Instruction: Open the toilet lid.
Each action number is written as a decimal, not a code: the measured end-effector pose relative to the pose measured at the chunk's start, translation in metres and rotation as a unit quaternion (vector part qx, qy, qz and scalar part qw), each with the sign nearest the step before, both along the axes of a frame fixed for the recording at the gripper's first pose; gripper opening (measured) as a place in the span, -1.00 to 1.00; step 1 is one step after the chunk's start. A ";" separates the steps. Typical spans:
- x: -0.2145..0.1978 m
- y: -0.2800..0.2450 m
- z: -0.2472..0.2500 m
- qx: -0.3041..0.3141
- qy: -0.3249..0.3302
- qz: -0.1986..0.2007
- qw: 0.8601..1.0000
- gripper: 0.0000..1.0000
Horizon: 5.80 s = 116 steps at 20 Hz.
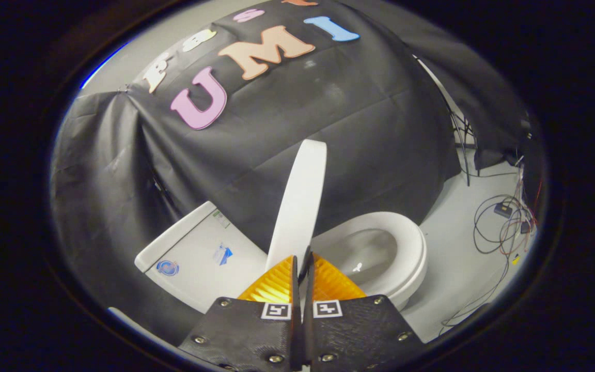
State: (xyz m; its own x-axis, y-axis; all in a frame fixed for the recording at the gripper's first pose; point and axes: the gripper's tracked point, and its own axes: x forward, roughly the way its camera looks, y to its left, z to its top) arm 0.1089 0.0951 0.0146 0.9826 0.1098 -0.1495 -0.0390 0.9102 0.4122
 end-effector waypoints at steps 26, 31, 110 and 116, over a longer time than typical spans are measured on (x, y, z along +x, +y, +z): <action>-0.013 0.084 0.050 -0.197 -0.088 -0.013 0.976 -0.97; -0.011 0.102 0.056 -0.215 -0.103 -0.015 0.971 -0.97; -0.085 0.184 0.132 -0.258 -0.156 0.076 0.950 0.97; -0.099 0.136 0.180 -0.266 -0.162 0.044 0.949 0.97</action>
State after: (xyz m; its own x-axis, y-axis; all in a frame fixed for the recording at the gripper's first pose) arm 0.0099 0.2312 0.1947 0.9770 0.1879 0.1009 -0.1717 0.9736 -0.1507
